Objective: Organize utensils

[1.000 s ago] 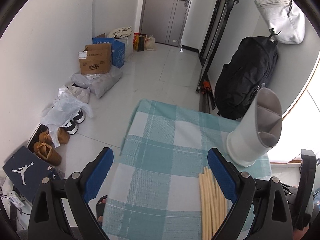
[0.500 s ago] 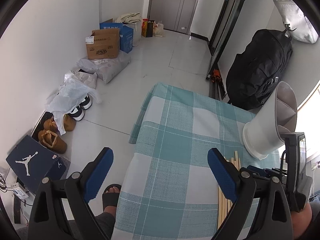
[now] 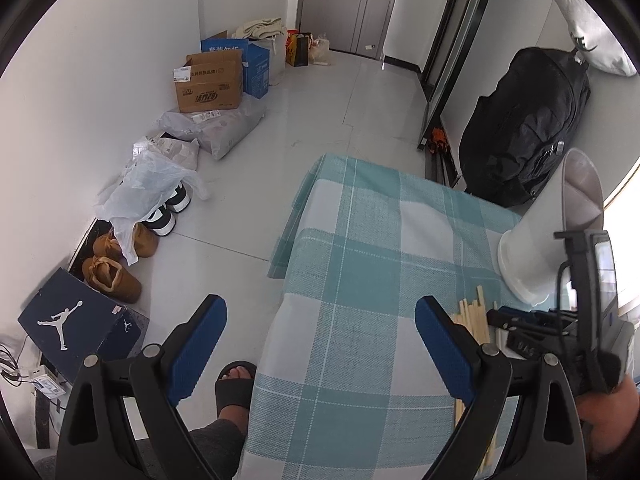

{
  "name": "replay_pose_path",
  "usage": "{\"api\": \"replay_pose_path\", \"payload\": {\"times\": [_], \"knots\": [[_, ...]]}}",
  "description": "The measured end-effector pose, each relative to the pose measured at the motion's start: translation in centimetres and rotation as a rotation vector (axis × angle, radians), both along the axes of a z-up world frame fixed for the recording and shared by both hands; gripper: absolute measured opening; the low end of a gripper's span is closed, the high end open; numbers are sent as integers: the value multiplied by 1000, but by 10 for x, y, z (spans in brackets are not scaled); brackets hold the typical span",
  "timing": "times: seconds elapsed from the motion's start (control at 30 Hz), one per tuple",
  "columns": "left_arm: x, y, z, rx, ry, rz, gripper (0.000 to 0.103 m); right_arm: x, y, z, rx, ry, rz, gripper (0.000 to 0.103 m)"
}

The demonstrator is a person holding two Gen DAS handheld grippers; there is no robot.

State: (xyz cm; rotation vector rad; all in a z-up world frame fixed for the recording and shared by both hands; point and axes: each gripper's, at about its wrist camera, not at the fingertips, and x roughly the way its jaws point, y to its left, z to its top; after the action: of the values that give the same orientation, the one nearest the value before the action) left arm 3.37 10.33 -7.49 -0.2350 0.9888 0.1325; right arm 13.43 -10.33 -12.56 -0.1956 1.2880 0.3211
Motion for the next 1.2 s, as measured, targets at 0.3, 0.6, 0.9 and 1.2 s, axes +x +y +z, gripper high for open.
{"api": "replay_pose_path", "payload": {"times": [0.3, 0.6, 0.9, 1.2], "knots": [[0, -30, -34, -51, 149, -122, 93, -14, -43, 35, 250, -91, -72, 4], [3, -78, -54, -25, 272, -215, 93, -39, -86, 87, 455, -248, -120, 4], [5, -90, -64, 65, 317, -175, 93, -47, -121, 103, 587, -314, -172, 4], [11, -87, -67, 32, 323, -127, 93, -53, -141, 105, 635, -307, -189, 4]]}}
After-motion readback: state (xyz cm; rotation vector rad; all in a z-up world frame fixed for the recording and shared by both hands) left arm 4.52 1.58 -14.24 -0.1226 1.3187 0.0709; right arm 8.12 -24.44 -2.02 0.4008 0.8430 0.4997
